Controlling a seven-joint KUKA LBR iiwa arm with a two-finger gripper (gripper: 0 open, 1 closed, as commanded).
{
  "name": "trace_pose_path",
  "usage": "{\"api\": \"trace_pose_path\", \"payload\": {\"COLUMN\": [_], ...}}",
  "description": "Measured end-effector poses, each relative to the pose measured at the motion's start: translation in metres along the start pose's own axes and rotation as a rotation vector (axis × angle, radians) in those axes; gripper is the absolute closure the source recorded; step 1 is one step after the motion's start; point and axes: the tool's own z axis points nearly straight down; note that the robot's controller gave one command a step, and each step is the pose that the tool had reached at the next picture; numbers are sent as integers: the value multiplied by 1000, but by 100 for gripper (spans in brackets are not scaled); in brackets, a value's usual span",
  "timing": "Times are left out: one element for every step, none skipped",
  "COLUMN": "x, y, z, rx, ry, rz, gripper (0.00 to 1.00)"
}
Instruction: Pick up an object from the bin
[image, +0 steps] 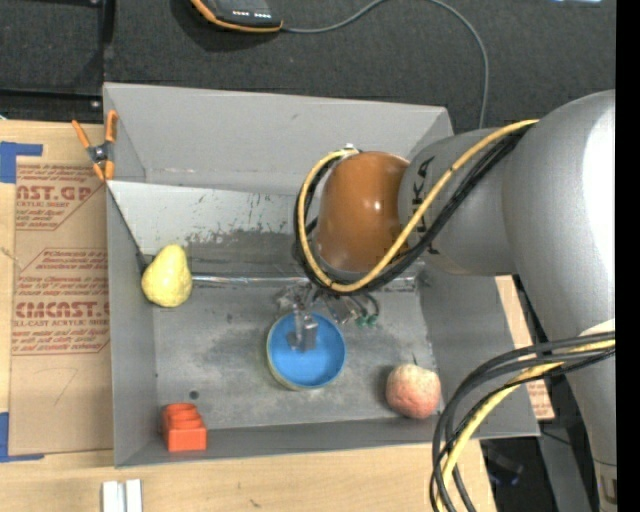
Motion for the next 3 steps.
{"api": "trace_pose_path", "payload": {"x": [1, 0, 0], "y": [0, 1, 1], "z": [-9, -19, -26], "rx": [0, 0, 0], "ry": [3, 2, 1], "rz": [0, 0, 0], "gripper": [100, 100, 100]}}
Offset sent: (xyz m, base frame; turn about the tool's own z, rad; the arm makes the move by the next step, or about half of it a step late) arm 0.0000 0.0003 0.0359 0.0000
